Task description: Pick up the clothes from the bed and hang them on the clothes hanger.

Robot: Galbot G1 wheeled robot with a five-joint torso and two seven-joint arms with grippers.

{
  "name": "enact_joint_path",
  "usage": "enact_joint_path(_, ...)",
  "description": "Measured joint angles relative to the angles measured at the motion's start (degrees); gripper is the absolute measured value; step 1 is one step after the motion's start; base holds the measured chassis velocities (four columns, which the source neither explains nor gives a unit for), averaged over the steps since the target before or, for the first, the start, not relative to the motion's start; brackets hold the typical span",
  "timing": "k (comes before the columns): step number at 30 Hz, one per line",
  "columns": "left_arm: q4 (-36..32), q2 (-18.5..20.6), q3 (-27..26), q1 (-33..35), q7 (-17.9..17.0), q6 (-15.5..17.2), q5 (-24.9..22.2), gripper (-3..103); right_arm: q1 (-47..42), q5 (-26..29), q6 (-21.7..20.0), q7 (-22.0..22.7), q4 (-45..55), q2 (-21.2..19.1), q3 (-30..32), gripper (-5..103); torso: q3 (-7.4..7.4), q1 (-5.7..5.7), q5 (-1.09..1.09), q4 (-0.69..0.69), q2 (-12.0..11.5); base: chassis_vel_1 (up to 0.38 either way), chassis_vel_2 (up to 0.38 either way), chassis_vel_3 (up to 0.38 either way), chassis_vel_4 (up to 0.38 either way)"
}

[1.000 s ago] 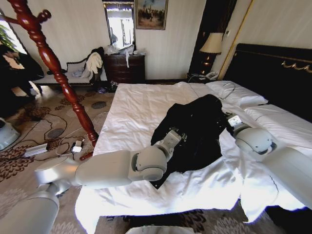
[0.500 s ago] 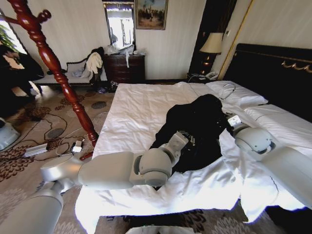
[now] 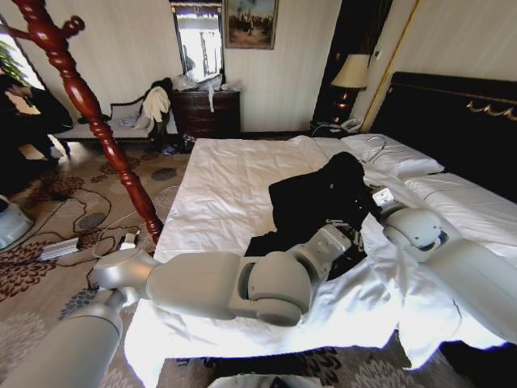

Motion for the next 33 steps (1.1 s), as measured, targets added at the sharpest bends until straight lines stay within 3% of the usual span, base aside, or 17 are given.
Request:
enact_joint_path(6,1.0,-2.3,-0.5,-2.0,1.5,-1.2,-0.7,0,2.7,0.0,-0.2,0.0,-0.5,0.8,-2.3,19,0.00,0.00,0.00,0.01,0.0,0.000,0.000,0.000,0.000)
enact_joint_path(10,5.1,-3.9,-0.6,-1.8,2.5,-1.3,-0.9,0,3.2,0.2,-0.3,0.1,0.2,0.7,-2.8,19,0.00,0.00,0.00,0.00,0.0,0.000,0.000,0.000,0.000)
enact_joint_path(15,6.1,-2.0,-0.5,-0.8,3.2,-0.1,0.1,-2,1.2,0.2,-0.3,0.0,1.2,-0.5,-0.8,19,0.00,0.00,-0.01,-0.01,0.0,0.000,0.000,0.000,0.000)
enact_joint_path(17,5.9,-1.2,-0.4,-0.8,3.5,0.2,0.5,3,0.7,0.2,-0.3,0.0,1.4,-0.6,-0.3,19,0.00,0.00,0.00,-0.01,0.0,0.000,0.000,0.000,0.000)
enact_joint_path(21,4.4,1.2,0.4,-0.5,4.8,0.9,2.8,24,-0.1,0.2,-0.1,0.0,2.0,-0.7,0.7,19,0.00,0.00,-0.01,0.01,0.0,0.000,0.000,0.000,0.000)
enact_joint_path(23,4.1,1.6,0.5,-0.5,5.1,1.0,3.4,24,-0.3,0.2,-0.1,0.0,2.1,-0.7,0.9,19,0.00,0.00,-0.01,0.00,0.0,0.000,0.000,0.000,0.000)
enact_joint_path(25,3.5,2.6,0.6,-0.6,6.4,1.0,5.0,35,-0.8,0.2,-0.1,0.1,2.6,-0.7,1.4,19,0.00,0.00,-0.01,0.00,0.0,0.000,0.000,0.000,0.000)
enact_joint_path(27,2.5,4.0,0.5,-1.0,8.3,0.3,6.6,46,-1.6,0.2,-0.1,0.1,2.9,-0.8,2.2,19,0.00,0.00,-0.01,0.01,0.0,0.000,0.000,0.000,0.000)
enact_joint_path(29,1.9,4.7,0.1,-1.2,9.1,-0.3,6.9,46,-2.1,0.2,-0.1,0.1,3.0,-0.8,2.6,19,0.00,0.00,-0.01,0.01,0.0,0.000,0.000,0.000,0.000)
enact_joint_path(32,0.0,6.7,-1.3,-1.8,10.4,-1.1,7.3,62,-3.8,-0.1,0.1,0.1,3.3,-1.2,3.7,19,0.00,0.00,-0.01,-0.01,0.0,0.000,0.000,0.000,0.000)
enact_joint_path(33,0.0,6.7,-1.3,-1.8,10.4,-1.1,7.3,62,-3.8,-0.1,0.1,0.1,3.3,-1.2,3.7,19,0.00,0.00,-0.01,-0.01,0.0,0.000,0.000,0.000,0.000)
